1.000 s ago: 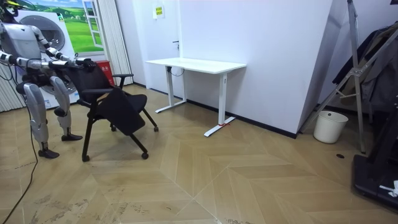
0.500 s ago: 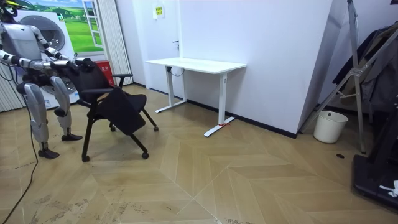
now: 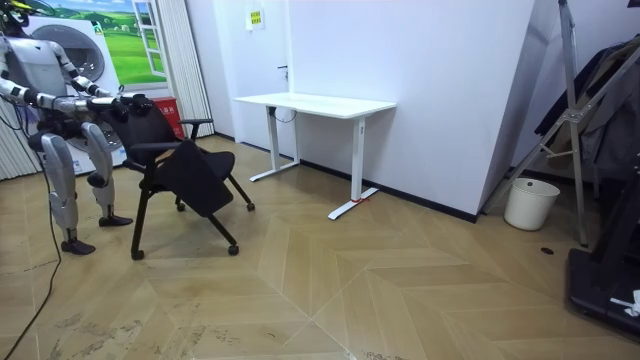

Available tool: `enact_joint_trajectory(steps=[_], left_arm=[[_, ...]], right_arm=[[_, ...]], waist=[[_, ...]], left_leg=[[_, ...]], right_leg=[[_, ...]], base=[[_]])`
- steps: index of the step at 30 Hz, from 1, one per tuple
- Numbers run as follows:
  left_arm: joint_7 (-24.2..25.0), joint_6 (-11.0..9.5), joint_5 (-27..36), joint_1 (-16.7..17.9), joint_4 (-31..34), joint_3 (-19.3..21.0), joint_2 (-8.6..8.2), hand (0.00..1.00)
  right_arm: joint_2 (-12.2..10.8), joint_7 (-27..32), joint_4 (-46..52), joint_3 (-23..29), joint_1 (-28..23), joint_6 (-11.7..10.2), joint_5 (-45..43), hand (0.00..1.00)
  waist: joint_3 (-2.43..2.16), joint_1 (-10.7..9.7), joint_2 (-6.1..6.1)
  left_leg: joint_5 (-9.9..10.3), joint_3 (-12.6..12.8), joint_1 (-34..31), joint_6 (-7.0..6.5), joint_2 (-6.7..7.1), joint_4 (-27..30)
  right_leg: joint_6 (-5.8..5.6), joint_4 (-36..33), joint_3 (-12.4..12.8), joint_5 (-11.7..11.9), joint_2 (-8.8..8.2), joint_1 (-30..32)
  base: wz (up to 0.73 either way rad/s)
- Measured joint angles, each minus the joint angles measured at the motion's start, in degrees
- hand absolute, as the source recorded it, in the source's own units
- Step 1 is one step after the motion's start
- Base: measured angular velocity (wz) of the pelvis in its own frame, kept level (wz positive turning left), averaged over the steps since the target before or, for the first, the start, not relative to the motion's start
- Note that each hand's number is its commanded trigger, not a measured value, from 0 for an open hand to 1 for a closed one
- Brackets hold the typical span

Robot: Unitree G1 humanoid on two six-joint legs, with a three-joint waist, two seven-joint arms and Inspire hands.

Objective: Push chair

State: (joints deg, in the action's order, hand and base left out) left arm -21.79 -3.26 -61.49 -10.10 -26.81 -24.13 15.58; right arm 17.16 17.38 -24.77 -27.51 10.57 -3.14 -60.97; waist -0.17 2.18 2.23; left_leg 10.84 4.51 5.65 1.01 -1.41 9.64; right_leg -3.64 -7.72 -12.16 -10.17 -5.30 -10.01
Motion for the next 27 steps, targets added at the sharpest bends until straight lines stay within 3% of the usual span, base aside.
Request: enact_joint_trajectory(steps=[6, 8, 16, 20, 25, 27], left_arm=[[0.0, -0.77, 0.07, 0.02, 0.01, 0.02, 0.34, 1.0], [0.13, -0.89, 0.06, 0.02, -0.07, 0.01, 0.41, 1.0], [0.29, -0.88, -0.19, 0.09, -0.19, -0.22, 0.69, 1.0], [1.02, -1.04, -0.87, 0.43, 0.14, 0.21, 0.71, 1.0], [1.3, -1.57, -1.31, 0.81, 0.13, 0.86, 0.72, 1.0], [1.35, -1.99, -2.17, 0.83, -0.55, 1.36, 0.56, 1.0]], right_arm=[[0.25, 0.01, -0.11, 0.09, -0.03, -0.65, 0.29, 1.0], [0.21, 0.01, -0.4, 0.09, -0.09, -0.82, 0.46, 1.0], [0.09, -0.03, -1.23, 0.18, -0.03, -1.47, 0.54, 1.0], [-1.15, 0.0, -2.19, 1.91, -0.51, -2.71, -0.06, 1.0], [-1.28, 0.0, -3.01, 1.93, -0.5, -3.28, -0.03, 1.0], [-1.35, 0.01, -3.3, 1.9, -0.6, -3.39, 0.19, 1.0]], waist=[[0.08, -0.05, 0.14], [0.4, -0.05, 0.38], [0.46, -0.1, 0.8], [0.72, -0.09, 1.3], [0.66, 0.01, 1.55], [0.63, 0.67, 1.98]], left_leg=[[0.0, -0.11, 0.18, 0.0, 0.0, 0.0], [0.0, -0.1, 0.93, 0.0, 0.01, -0.12], [0.0, -0.11, 1.0, 0.0, 0.0, 0.22], [0.01, -0.07, 0.93, 0.0, -0.07, 1.54], [0.5, 0.03, -0.54, 0.63, -0.85, 4.44], [0.69, 0.35, -1.47, 0.86, -1.27, 6.35]], right_leg=[[0.0, 0.0, -0.11, 0.0, -0.02, -0.21], [0.0, 0.08, -0.24, 0.0, -0.05, -0.96], [-0.07, 0.05, -0.65, -0.05, -0.09, -1.3], [-0.06, 0.05, -0.73, -0.09, -0.11, -1.85], [0.17, -0.02, -1.66, -0.26, 0.41, -1.82], [1.09, -0.32, -1.87, -1.02, 0.68, -1.85]], base=[[0.0], [0.0], [0.0], [0.02], [0.07], [0.06]])
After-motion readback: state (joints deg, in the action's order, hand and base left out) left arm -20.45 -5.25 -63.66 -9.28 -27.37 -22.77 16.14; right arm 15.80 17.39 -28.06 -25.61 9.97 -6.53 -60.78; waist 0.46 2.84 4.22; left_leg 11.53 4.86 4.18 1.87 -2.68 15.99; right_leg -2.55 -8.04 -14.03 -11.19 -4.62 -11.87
